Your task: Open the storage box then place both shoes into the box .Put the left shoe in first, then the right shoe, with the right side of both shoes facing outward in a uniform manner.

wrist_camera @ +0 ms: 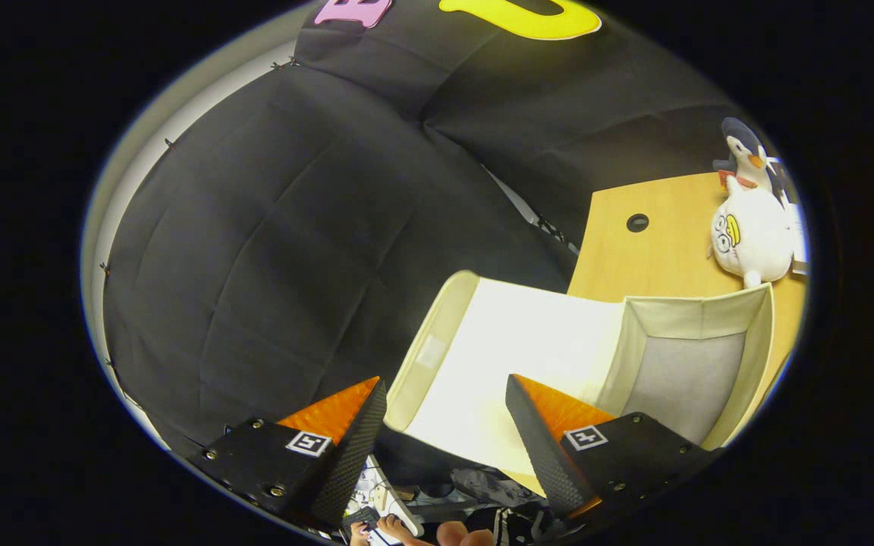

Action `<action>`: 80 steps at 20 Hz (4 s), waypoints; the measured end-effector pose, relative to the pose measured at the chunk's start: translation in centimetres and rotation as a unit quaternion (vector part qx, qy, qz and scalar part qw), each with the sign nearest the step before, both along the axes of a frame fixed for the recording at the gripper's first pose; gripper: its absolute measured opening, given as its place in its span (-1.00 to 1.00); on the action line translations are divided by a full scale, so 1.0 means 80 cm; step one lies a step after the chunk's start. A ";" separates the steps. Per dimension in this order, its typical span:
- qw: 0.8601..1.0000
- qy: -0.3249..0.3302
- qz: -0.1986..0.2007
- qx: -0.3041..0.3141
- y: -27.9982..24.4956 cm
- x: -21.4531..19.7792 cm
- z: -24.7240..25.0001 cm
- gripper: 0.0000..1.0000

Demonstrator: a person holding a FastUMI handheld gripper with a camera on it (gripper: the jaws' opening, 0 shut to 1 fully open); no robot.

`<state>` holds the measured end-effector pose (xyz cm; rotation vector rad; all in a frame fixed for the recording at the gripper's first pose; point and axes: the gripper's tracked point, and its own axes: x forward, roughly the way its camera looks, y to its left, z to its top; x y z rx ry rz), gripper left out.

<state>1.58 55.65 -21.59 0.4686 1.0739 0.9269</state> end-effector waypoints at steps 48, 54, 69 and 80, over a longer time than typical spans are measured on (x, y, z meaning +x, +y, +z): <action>0.915 0.101 -0.062 -0.386 -0.536 -0.029 -0.302 0.79; 0.916 0.094 -0.030 -0.389 -0.519 -0.028 -0.325 -0.38; 0.925 0.167 -0.086 -0.330 -0.495 -0.021 -0.193 -0.93; 0.950 0.113 -0.037 -0.288 -0.380 0.008 -0.065 -0.93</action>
